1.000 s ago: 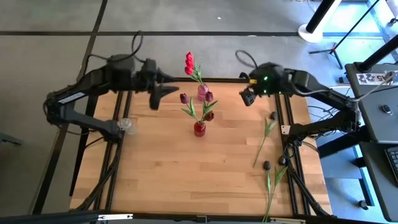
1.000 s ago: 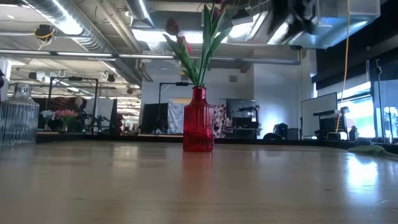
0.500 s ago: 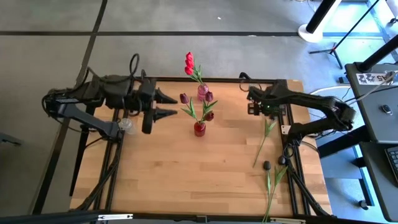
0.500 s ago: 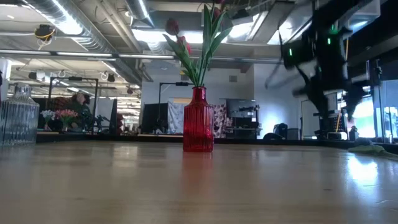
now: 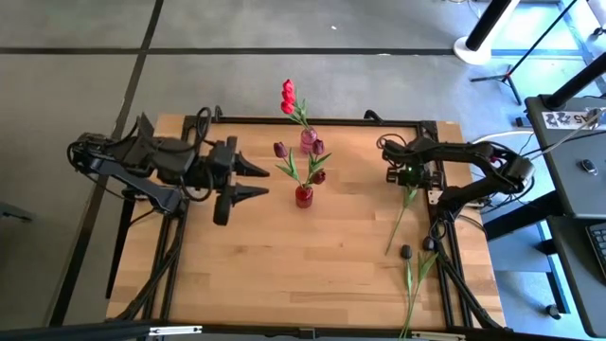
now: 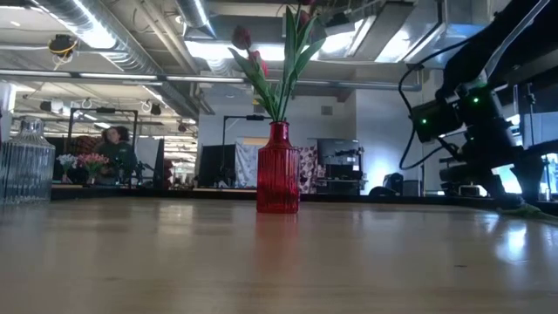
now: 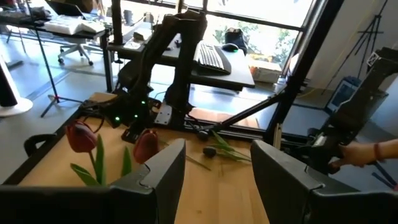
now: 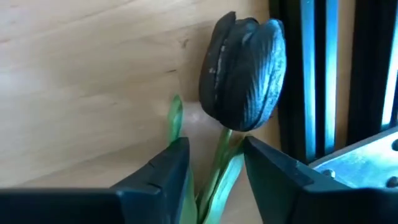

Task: Sort flowers into vase by color
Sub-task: Put the top black flower into the transparent vase

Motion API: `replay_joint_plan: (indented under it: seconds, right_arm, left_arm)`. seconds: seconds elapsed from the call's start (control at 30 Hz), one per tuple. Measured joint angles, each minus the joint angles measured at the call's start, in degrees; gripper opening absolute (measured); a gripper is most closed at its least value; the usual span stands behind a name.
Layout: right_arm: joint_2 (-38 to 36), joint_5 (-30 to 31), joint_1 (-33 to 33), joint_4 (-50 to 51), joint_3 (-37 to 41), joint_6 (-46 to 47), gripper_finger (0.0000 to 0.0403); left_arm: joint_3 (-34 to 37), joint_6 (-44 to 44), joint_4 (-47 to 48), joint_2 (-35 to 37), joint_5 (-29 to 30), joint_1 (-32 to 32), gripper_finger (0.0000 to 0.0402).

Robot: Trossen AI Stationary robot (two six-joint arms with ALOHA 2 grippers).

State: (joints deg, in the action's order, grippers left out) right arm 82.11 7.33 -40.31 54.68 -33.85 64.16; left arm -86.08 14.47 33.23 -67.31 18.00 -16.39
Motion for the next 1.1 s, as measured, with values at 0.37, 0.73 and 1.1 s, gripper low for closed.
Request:
replay_joint_plan:
  seconds: [0.37,0.73,1.1]
  right_arm:
    - [-1.2,1.4,-0.2,-5.6,-4.8,-8.0,0.0015]
    - [-7.9,13.4,7.4,-4.2,-28.1,-29.0,0.0009]
    - [-8.1,19.5,26.6,-13.1,-54.5,-53.2,0.0006]
  left_arm:
    - [0.0,1.5,-0.3,0.0,0.0,-1.0,0.0180]
    - [0.0,7.9,-0.7,0.2,-1.0,-2.9,0.0179]
    - [0.0,4.8,-11.9,-1.0,1.0,-3.1,0.0179]
